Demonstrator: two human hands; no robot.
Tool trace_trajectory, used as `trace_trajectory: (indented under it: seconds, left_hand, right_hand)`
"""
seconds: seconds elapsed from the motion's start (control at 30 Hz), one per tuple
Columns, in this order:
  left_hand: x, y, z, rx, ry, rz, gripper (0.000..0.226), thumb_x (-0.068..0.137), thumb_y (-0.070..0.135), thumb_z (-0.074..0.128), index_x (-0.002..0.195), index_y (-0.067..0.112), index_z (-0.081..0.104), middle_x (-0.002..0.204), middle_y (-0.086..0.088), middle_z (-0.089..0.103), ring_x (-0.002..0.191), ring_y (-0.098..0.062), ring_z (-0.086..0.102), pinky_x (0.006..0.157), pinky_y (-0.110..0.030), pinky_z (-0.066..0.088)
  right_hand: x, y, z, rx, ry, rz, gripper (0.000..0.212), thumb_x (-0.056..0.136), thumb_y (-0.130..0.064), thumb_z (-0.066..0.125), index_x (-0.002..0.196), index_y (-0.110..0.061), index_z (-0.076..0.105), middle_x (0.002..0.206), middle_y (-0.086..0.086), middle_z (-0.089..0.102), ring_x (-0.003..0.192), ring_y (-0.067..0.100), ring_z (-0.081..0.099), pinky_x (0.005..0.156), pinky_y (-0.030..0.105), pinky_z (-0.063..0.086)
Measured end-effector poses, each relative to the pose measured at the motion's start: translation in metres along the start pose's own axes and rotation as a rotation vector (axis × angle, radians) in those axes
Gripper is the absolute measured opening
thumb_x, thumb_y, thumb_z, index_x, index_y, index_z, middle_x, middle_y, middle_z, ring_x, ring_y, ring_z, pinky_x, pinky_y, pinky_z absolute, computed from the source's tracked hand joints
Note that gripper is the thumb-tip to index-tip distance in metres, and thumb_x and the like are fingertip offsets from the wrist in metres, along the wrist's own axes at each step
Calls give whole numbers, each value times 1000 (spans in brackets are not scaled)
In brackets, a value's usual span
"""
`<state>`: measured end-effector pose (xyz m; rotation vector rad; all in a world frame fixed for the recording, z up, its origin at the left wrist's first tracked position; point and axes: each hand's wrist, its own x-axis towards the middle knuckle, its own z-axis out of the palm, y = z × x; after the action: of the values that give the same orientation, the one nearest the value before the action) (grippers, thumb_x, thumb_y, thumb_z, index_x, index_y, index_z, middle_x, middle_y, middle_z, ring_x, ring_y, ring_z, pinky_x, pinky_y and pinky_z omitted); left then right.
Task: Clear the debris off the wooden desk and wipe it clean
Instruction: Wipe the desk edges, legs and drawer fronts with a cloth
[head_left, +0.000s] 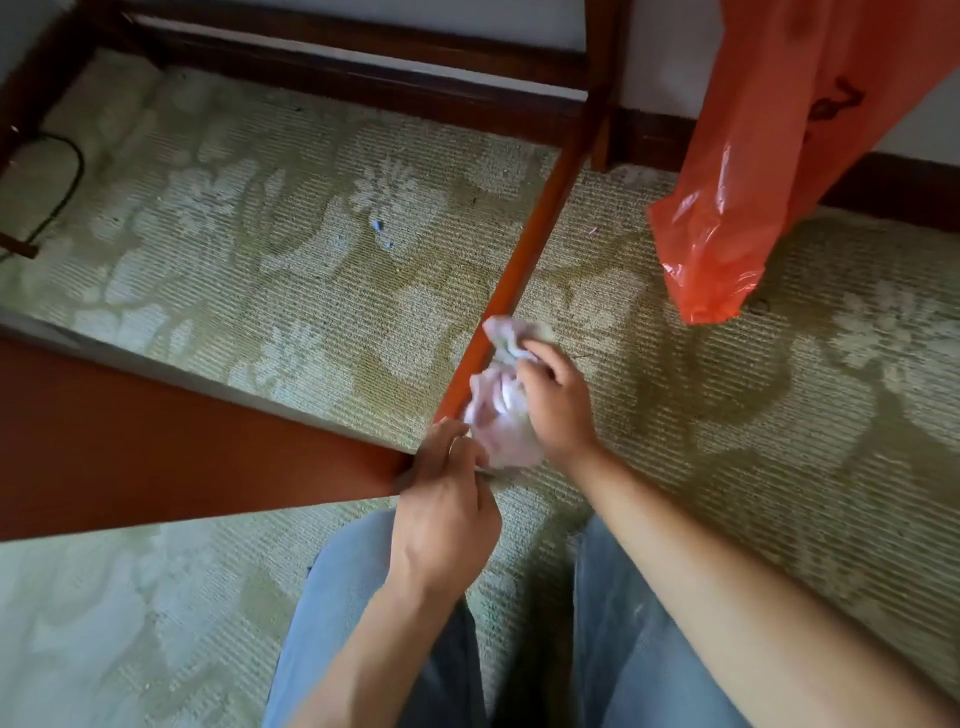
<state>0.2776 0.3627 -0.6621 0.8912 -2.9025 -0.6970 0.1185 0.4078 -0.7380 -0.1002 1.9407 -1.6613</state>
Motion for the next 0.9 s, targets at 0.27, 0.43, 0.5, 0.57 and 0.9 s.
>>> trace_trajectory:
  seconds: [0.27,0.43,0.5,0.57,0.9]
  left_hand:
    - [-20,-5,-4,-10,-70,7,38,75,4,45,103,7,71,135,-9,62,124,-29,61,90,-38,56]
    - [-20,-6,-12,-5,-30,74,40,74,1,46,102,7,74,129,-6,63,120,-29,64,91,-38,56]
    - [-19,-7,-10,-14,-16,109,41,74,0,46,101,9,75,125,-6,64,126,-28,60,97,-36,54]
    - [-22,-8,-8,-14,-26,99,41,72,-1,47,99,11,75,113,-3,67,113,-27,64,87,-36,57]
    - [15,16,-28,17,116,89,26,80,16,46,92,18,69,100,3,66,90,-20,63,75,-32,52]
  right_hand:
    - [-51,14,37,-116,-433,296,33,99,-33,52,84,-10,70,81,1,71,75,18,65,71,35,53]
    - [-41,-8,26,-210,77,-354,21,102,-22,59,84,-14,67,88,-10,60,85,12,56,74,30,42]
    - [-26,-26,35,-441,0,-697,12,100,-19,64,98,-13,74,111,3,65,106,24,54,82,33,41]
    - [-22,-29,48,-896,-155,-972,10,92,-22,68,94,-23,79,109,1,71,105,29,56,84,39,45]
    - [-7,-67,14,-1367,-580,-657,38,106,-16,43,139,-11,63,147,13,54,144,34,36,122,51,20]
